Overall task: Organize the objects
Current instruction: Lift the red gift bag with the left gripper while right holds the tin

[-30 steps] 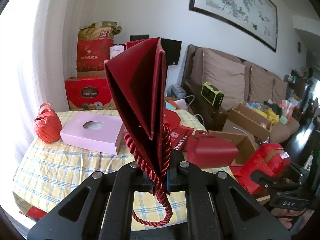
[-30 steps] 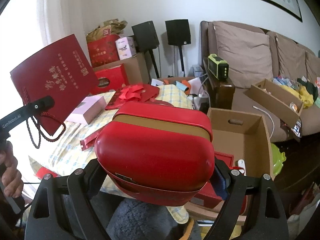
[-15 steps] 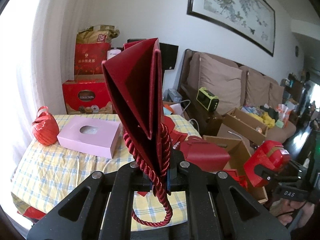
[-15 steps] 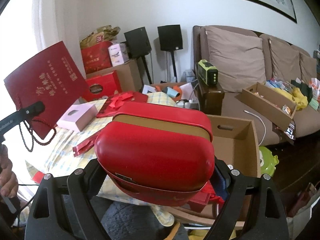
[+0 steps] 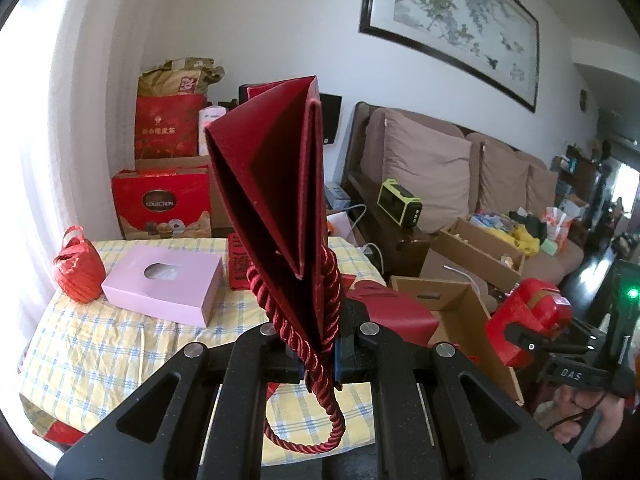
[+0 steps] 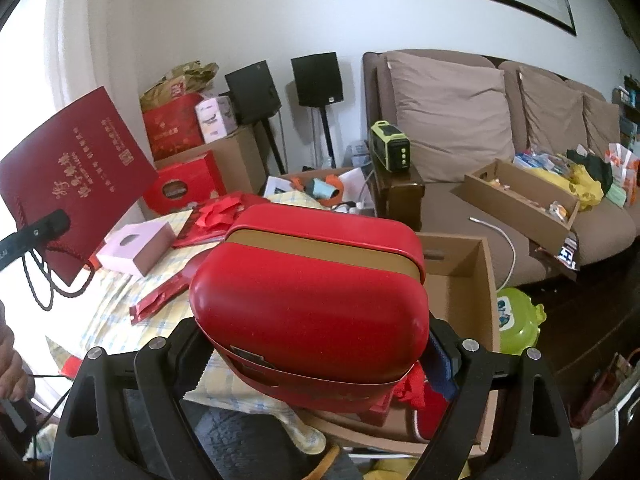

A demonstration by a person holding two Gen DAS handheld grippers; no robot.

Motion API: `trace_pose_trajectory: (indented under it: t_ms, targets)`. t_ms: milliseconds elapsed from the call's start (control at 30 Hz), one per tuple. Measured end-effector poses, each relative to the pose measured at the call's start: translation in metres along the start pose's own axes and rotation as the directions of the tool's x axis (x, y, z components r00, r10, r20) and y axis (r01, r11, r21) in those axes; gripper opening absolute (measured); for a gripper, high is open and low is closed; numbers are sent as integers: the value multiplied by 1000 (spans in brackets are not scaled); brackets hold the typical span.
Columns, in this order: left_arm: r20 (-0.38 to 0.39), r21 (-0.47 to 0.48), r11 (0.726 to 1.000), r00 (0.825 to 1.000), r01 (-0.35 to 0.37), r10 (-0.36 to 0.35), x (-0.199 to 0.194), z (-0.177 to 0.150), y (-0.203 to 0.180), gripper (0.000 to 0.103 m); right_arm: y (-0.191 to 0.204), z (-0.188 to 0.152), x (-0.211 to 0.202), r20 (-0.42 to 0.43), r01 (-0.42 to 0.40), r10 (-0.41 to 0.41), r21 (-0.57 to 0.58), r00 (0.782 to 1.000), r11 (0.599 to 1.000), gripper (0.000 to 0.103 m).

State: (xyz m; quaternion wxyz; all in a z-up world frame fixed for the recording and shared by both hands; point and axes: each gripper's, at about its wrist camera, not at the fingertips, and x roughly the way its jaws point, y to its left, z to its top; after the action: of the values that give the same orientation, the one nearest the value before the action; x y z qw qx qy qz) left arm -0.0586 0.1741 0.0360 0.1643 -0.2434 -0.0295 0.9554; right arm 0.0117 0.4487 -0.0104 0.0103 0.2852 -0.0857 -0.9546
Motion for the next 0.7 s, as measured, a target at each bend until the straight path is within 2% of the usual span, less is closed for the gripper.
trace_pose_trajectory:
  t_ms: [300, 567, 700]
  targets:
    - [-42, 2, 999, 998, 44, -44, 10, 2, -19, 9, -11, 4, -4, 6, 32, -32, 18, 999, 999, 88]
    - [-36, 19, 997, 997, 69, -68, 11, 4, -33, 8, -17, 3, -3, 1, 45, -46, 32, 999, 998, 88]
    - [-28, 57, 997, 998, 55, -54, 14, 4, -41, 7, -17, 4, 0, -6, 47, -47, 32, 999, 998, 88]
